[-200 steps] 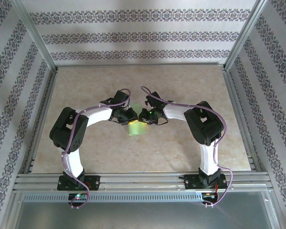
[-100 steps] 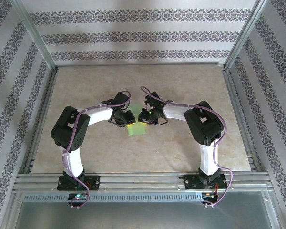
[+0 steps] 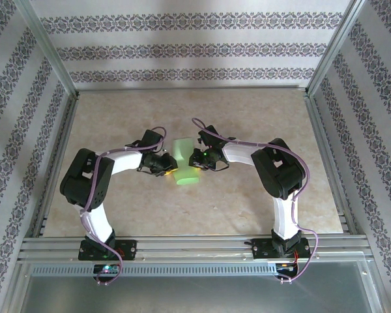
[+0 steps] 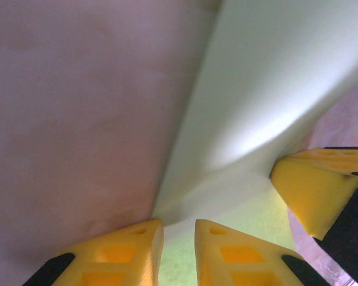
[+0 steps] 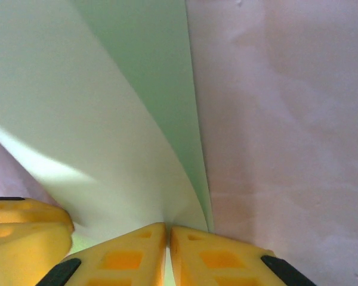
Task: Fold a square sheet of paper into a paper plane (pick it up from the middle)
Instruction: First fold the square sheet of paper in half at the center of the table.
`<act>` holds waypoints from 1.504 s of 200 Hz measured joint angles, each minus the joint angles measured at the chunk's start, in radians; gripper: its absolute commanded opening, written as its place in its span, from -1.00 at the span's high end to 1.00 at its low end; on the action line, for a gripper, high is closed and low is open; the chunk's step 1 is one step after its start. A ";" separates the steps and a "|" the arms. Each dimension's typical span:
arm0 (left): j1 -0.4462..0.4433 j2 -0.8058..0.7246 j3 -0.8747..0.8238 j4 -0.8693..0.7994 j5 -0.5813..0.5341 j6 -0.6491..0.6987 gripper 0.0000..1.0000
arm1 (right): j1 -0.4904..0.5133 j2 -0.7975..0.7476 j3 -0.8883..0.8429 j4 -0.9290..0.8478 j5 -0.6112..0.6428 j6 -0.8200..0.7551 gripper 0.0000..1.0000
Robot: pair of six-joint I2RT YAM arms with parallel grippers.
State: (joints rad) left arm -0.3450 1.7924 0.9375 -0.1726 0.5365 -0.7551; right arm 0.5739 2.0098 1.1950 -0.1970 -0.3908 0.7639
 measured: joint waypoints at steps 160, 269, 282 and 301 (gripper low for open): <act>-0.065 0.018 -0.017 0.068 0.050 -0.014 0.58 | 0.000 0.000 0.000 0.000 0.001 0.000 0.62; -0.117 -0.098 -0.015 0.002 0.039 -0.022 0.60 | 0.000 0.000 -0.007 0.010 0.001 0.015 0.62; -0.130 -0.069 -0.003 0.015 0.039 -0.037 0.60 | 0.000 0.000 -0.009 0.013 0.001 0.016 0.62; -0.131 -0.029 -0.009 0.018 0.032 -0.049 0.60 | 0.000 -0.001 -0.013 0.018 0.001 0.016 0.62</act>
State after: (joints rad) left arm -0.4763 1.7634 0.9287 -0.1547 0.5682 -0.8043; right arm 0.5735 2.0090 1.1820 -0.1787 -0.3901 0.7799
